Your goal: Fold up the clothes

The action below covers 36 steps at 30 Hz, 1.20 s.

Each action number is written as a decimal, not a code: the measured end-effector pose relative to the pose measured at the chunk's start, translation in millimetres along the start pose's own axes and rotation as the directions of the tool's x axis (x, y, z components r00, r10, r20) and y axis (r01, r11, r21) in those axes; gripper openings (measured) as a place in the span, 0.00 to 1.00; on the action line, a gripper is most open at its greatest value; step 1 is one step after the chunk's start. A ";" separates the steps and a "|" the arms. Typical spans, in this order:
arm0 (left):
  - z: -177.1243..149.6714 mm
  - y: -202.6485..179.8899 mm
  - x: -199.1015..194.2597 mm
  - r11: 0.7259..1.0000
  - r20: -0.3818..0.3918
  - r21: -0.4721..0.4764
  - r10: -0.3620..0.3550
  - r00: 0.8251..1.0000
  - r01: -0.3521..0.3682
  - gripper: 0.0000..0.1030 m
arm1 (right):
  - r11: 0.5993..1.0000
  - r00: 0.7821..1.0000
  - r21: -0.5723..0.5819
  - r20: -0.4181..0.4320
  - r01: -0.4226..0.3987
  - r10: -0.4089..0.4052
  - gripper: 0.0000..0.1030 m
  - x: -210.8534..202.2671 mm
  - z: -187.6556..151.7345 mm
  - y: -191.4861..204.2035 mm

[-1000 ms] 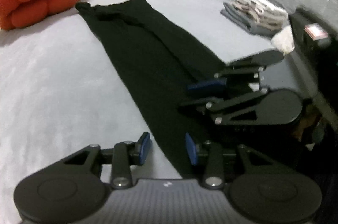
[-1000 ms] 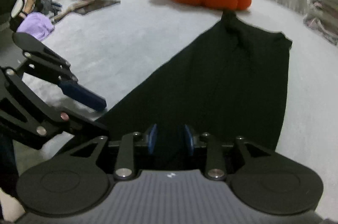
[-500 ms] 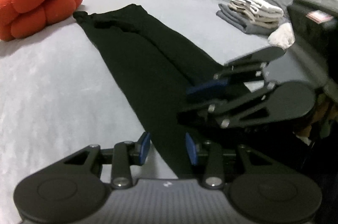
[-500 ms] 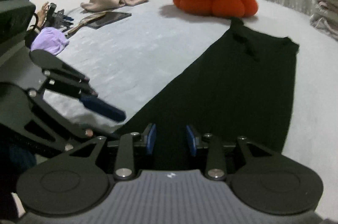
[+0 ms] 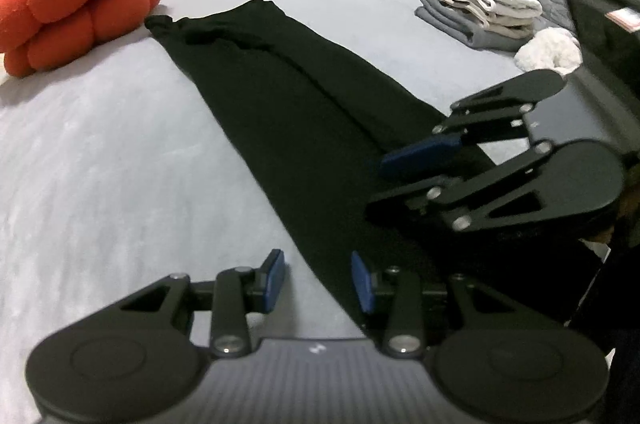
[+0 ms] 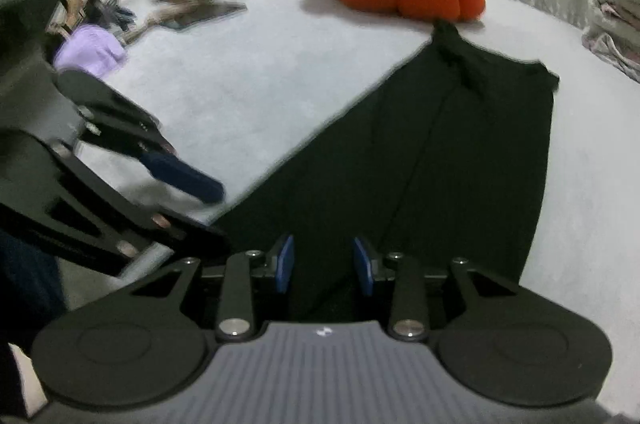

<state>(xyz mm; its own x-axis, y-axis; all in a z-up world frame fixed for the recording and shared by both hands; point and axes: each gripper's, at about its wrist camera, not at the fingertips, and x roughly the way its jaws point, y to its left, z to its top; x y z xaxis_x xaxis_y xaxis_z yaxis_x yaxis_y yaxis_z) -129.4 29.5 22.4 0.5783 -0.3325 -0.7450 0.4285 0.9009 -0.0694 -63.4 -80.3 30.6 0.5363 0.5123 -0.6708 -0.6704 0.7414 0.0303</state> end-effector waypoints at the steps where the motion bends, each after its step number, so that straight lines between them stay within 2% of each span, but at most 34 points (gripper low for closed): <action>1: -0.4 0.0 -1.1 1.000 0.003 0.000 0.004 1.000 -0.004 0.37 | 1.000 1.000 0.008 0.017 -0.006 0.006 0.37 -5.2 1.1 -0.6; 6: 1.7 3.5 -3.9 1.000 0.008 -0.025 -0.001 1.000 0.001 0.37 | 0.994 1.000 0.105 0.023 0.010 -0.013 0.37 -13.2 1.1 -20.4; 12: 26.9 26.8 -20.8 0.993 0.091 -0.117 0.010 0.996 0.001 0.39 | 0.969 0.994 0.248 0.103 0.011 -0.038 0.37 -26.8 9.1 -54.6; 17: 54.7 49.6 -16.4 0.973 0.108 -0.222 0.091 0.990 -0.065 0.45 | 0.944 0.992 0.329 0.112 0.024 -0.065 0.37 -13.2 24.1 -81.4; 19: 64.7 62.9 -11.9 0.956 0.107 -0.282 0.111 0.988 -0.077 0.45 | 0.942 0.992 0.334 0.100 0.039 -0.076 0.39 -1.6 35.9 -90.3; 21: 72.9 76.5 -8.4 0.935 0.107 -0.345 0.130 0.986 -0.085 0.45 | 0.957 0.992 0.285 0.087 0.060 -0.088 0.42 13.1 54.4 -96.0; 24: 81.4 101.0 -2.0 0.875 0.094 -0.475 0.156 0.983 -0.094 0.46 | 0.976 0.988 0.187 0.085 0.109 -0.126 0.58 40.3 91.1 -101.3; 25: 83.3 107.8 1.3 0.855 0.085 -0.510 0.161 0.983 -0.096 0.46 | 0.981 0.987 0.153 0.087 0.118 -0.132 0.60 51.4 105.5 -103.5; 28: 89.6 123.5 11.9 0.808 0.062 -0.579 0.176 0.983 -0.108 0.46 | 0.986 0.984 0.072 0.083 0.153 -0.159 0.60 90.5 140.5 -111.1; 31: 94.7 132.0 19.2 0.786 0.057 -0.612 0.163 0.985 -0.095 0.46 | 0.980 0.977 0.010 0.074 0.198 -0.198 0.60 130.5 167.4 -119.1; 33: 97.1 136.3 22.4 0.774 0.057 -0.628 0.145 0.988 -0.077 0.46 | 0.975 0.973 0.034 0.064 0.219 -0.221 0.60 139.4 165.3 -129.3; 35: 101.1 138.3 25.9 0.773 0.061 -0.630 0.136 0.989 -0.068 0.46 | 0.969 0.969 0.058 0.054 0.240 -0.243 0.55 148.3 163.2 -139.4; 36: 103.5 137.8 27.2 0.775 0.064 -0.628 0.133 0.989 -0.064 0.46 | 0.966 0.966 0.070 0.048 0.250 -0.253 0.36 152.8 162.1 -144.5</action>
